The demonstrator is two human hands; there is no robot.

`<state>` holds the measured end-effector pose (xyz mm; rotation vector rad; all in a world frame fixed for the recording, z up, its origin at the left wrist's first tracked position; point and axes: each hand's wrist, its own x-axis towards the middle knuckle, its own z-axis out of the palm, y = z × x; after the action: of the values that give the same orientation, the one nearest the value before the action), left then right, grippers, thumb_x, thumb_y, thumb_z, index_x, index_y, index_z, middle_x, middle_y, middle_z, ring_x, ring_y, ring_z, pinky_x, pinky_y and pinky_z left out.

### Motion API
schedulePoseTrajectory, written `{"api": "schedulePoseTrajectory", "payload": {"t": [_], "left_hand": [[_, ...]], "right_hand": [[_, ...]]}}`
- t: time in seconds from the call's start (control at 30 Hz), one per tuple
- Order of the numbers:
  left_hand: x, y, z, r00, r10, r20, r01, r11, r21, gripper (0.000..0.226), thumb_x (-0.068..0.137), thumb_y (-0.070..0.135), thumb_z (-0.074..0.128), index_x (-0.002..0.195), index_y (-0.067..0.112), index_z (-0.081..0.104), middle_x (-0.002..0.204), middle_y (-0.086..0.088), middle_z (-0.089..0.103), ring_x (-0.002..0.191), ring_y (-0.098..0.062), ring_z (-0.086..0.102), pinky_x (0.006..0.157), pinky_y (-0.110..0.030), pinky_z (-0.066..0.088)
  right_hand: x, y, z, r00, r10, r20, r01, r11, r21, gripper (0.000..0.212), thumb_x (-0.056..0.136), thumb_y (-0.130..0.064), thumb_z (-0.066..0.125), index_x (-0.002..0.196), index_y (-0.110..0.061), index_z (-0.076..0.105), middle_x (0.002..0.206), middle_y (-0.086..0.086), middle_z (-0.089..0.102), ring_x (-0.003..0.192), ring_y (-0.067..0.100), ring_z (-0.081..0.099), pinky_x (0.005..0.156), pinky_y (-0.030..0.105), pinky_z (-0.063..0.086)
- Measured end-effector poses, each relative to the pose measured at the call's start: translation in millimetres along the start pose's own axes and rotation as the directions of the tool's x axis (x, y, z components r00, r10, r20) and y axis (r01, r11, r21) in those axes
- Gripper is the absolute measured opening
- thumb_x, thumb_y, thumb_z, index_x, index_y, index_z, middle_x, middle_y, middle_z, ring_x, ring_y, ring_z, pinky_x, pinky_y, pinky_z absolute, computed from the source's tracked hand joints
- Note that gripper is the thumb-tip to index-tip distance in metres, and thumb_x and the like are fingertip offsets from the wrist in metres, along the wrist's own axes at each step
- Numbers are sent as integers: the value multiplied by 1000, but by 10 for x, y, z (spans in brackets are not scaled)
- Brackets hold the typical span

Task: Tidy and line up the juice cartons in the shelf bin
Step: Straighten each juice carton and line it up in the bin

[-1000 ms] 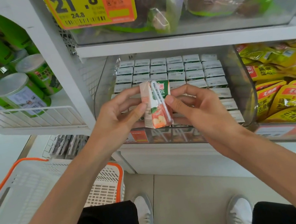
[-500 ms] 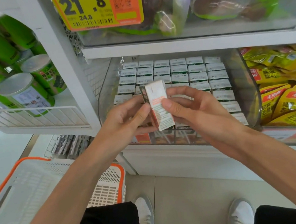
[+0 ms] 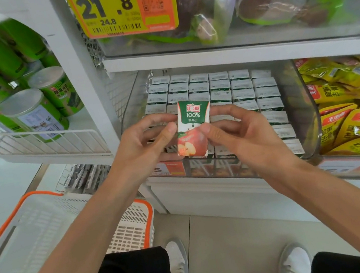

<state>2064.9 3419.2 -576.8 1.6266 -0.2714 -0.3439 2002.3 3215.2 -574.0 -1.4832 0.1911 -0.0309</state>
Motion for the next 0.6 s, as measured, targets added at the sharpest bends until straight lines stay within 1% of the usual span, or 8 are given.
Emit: {"api": "schedulePoseTrajectory", "payload": {"t": [0.1, 0.17, 0.23, 0.33, 0.4, 0.47, 0.53, 0.6], "left_hand": [[2, -13, -11, 999, 28, 15, -28, 999, 33, 34, 97, 25, 67, 131, 23, 69, 117, 4, 79, 105, -17, 77, 76, -34, 65], [2, -23, -13, 999, 32, 24, -33, 999, 32, 35, 95, 26, 68, 130, 26, 71, 122, 6, 77, 109, -15, 76, 78, -34, 66], [2, -39, -15, 999, 37, 34, -37, 999, 16, 33, 95, 26, 67, 128, 28, 72, 122, 7, 77, 110, -14, 75, 78, -33, 65], [9, -54, -18, 997, 25, 77, -26, 1000, 2, 37, 104, 20, 60, 141, 22, 65, 123, 4, 77, 111, -17, 75, 81, -34, 65], [6, -54, -11, 992, 12, 124, -10, 1000, -18, 37, 107, 17, 55, 144, 20, 61, 123, 1, 77, 110, -21, 76, 82, -32, 64], [3, -48, -1, 988, 9, 153, -4, 999, -34, 34, 109, 14, 51, 140, 20, 64, 121, 0, 78, 107, -25, 77, 81, -32, 64], [-2, -47, 4, 988, 4, 155, 3, 999, -47, 32, 110, 12, 49, 134, 23, 67, 118, -1, 79, 105, -24, 78, 79, -31, 64], [-3, -51, -2, 988, 1, 152, 7, 999, -51, 32, 110, 12, 48, 133, 24, 67, 117, 0, 79, 104, -24, 78, 79, -31, 65]], "right_hand": [[2, 9, -7, 1000, 4, 0, -4, 1000, 18, 30, 93, -20, 78, 121, -15, 68, 104, 2, 83, 101, 15, 79, 90, 22, 59], [-3, 14, -6, 1000, -4, 3, 4, 1000, 26, 30, 93, -19, 78, 121, -15, 68, 104, 3, 83, 101, 16, 79, 90, 22, 60], [0, 16, -15, 1000, -26, -6, 26, 999, 22, 30, 92, -19, 80, 120, -14, 70, 104, 3, 83, 100, 16, 79, 86, 19, 59], [10, 19, -18, 994, -85, -67, 83, 996, -41, 33, 82, -23, 88, 112, -18, 74, 103, 2, 80, 93, 15, 78, 79, 17, 58], [9, 23, -16, 991, -114, -77, 110, 993, -49, 33, 79, -26, 89, 108, -19, 75, 101, 5, 79, 90, 17, 78, 78, 21, 60], [7, 24, -19, 989, -139, -46, 137, 990, -31, 32, 80, -26, 86, 109, -17, 76, 98, 5, 80, 91, 19, 78, 82, 25, 62], [8, 27, -29, 987, -162, -12, 162, 987, -15, 27, 84, -21, 83, 110, -13, 76, 97, 3, 82, 90, 15, 78, 81, 22, 60], [12, 28, -36, 985, -170, 4, 170, 985, -3, 24, 87, -14, 81, 110, -12, 76, 97, 3, 82, 90, 13, 78, 80, 20, 60]]}}
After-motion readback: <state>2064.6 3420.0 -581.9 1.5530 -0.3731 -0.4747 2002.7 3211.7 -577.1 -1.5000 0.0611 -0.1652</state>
